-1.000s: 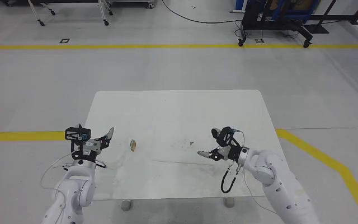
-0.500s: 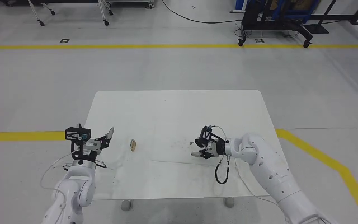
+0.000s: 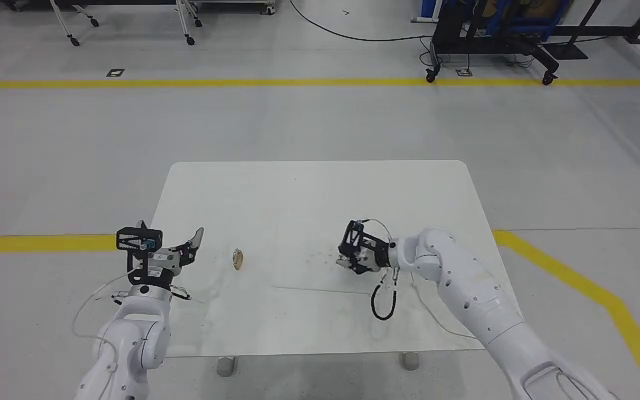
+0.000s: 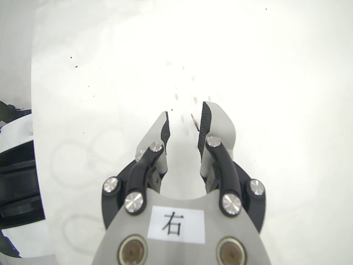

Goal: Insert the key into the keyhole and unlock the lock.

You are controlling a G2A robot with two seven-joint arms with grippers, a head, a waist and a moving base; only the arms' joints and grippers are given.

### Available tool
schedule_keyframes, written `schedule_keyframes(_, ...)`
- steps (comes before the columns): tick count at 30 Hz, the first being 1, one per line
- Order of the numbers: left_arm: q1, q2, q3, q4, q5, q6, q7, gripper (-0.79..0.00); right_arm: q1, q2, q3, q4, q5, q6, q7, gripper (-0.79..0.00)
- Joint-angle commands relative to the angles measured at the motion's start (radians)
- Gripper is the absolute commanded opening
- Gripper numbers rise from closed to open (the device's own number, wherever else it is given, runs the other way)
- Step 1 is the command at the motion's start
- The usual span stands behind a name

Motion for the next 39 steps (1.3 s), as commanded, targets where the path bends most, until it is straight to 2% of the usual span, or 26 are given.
schedule_keyframes(1,0.0,0.0,0.0,0.0,0.0,0.0,0.0,0.0,0.006,0.0,-0.002,0.007,-0.003,0.01,-0.003,-0.785)
schedule_keyframes(7,0.0,0.0,0.0,0.0,0.0,0.0,0.0,0.0,-0.009,0.014,0.028,-0.033,-0.013,-0.005,-0.018,-0.785)
schedule_keyframes(13,0.0,0.0,0.0,0.0,0.0,0.0,0.0,0.0,-0.079,0.046,0.112,-0.176,-0.035,-0.001,-0.033,-0.785)
schedule_keyframes(16,0.0,0.0,0.0,0.0,0.0,0.0,0.0,0.0,-0.137,0.063,0.18,-0.258,0.001,0.022,-0.069,-0.785)
schedule_keyframes(19,0.0,0.0,0.0,0.0,0.0,0.0,0.0,0.0,-0.201,0.072,0.244,-0.314,0.107,0.059,-0.118,-0.785)
schedule_keyframes(22,0.0,0.0,0.0,0.0,0.0,0.0,0.0,0.0,-0.251,0.074,0.284,-0.313,0.287,0.08,-0.144,-0.785)
schedule_keyframes(25,0.0,0.0,0.0,0.0,0.0,0.0,0.0,0.0,-0.277,0.076,0.309,-0.269,0.506,0.057,-0.13,-0.785)
schedule_keyframes(26,0.0,0.0,0.0,0.0,0.0,0.0,0.0,0.0,-0.28,0.076,0.312,-0.262,0.536,0.052,-0.127,-0.785)
schedule_keyframes(39,0.0,0.0,0.005,0.001,-0.01,-0.014,-0.009,0.0,-0.28,0.076,0.312,-0.262,0.536,0.052,-0.127,-0.785)
